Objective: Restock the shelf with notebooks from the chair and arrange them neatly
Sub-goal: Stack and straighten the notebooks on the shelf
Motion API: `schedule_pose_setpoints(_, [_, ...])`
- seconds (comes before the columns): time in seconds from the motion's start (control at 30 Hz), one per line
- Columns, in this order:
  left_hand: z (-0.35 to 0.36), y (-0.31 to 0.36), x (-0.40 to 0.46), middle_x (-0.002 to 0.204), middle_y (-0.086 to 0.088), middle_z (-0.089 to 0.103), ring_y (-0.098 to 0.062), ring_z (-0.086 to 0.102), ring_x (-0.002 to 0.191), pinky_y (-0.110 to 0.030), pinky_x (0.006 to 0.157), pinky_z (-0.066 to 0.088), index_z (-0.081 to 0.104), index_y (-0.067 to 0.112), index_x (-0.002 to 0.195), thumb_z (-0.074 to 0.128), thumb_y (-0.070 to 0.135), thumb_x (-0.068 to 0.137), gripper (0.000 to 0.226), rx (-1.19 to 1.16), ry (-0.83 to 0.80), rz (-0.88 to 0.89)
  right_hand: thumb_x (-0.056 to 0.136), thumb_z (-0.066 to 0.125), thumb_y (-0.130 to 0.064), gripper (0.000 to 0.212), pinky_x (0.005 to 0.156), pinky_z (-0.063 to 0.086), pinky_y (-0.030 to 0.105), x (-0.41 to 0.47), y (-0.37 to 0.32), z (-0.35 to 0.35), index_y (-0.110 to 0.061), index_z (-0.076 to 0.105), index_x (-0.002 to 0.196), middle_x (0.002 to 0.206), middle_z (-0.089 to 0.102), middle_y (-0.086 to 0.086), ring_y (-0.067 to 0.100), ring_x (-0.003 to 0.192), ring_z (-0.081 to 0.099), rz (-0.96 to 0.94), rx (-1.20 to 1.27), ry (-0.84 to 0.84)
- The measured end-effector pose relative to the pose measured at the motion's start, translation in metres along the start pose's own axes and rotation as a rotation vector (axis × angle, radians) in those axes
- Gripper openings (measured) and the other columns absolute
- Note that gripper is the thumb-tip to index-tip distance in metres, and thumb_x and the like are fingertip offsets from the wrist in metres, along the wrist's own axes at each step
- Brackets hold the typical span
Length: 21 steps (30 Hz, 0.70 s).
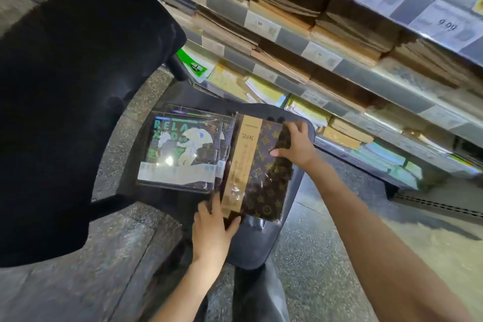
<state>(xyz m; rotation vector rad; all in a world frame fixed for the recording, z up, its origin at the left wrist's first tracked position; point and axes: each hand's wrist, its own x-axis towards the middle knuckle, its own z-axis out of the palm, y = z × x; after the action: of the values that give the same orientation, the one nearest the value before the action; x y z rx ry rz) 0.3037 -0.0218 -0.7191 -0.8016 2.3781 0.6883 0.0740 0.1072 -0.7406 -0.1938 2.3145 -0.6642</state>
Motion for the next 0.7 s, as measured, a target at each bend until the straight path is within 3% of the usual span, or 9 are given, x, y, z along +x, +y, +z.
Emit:
schedule_pose_setpoints(0.13, [0.001,-0.005,0.008,0.135,-0.016,0.032,-0.029,0.043,0.122,-0.033,0.094,0.042,0.012,0.014,0.146,0.057,0.042,0.086,0.081,-0.187,-0.074,-0.024,0.072,0.078,-0.024,0.082,0.109,0.029,0.035,-0.002,0.004,0.003,-0.010,0.029,0.137,0.137,0.022,0.012,0.027,0.129,0.029,0.002,0.048,-0.030])
schedule_pose_setpoints(0.3, [0.000,-0.011,0.025,0.143,-0.017,0.030,-0.031,0.032,0.133,-0.037,0.103,0.033,0.014,0.011,0.146,0.064,0.032,0.084,0.083,-0.283,-0.142,-0.031,0.066,0.082,-0.025,0.083,0.109,0.026,0.032,-0.005,0.009,0.006,-0.015,0.033,0.132,0.136,0.020,0.010,0.027,0.130,0.024,-0.010,0.080,-0.067])
schedule_pose_setpoints(0.43, [0.001,-0.010,0.033,0.141,-0.017,0.036,-0.033,0.033,0.131,-0.040,0.102,0.034,0.020,0.011,0.144,0.069,0.028,0.080,0.082,-0.290,-0.143,-0.035,0.065,0.083,-0.025,0.095,0.111,0.025,0.038,0.003,0.007,0.002,-0.023,0.025,0.139,0.139,0.018,0.010,0.031,0.134,0.020,0.063,0.129,-0.140])
schedule_pose_setpoints(0.7, [0.007,-0.006,0.025,0.136,-0.015,0.034,-0.032,0.030,0.131,-0.042,0.104,0.031,0.021,0.019,0.145,0.071,0.019,0.078,0.083,-0.429,-0.100,-0.087,0.064,0.083,-0.031,0.090,0.109,0.029,0.036,-0.009,0.012,-0.004,-0.017,0.029,0.135,0.129,0.024,0.012,0.029,0.126,0.029,0.076,0.094,-0.112])
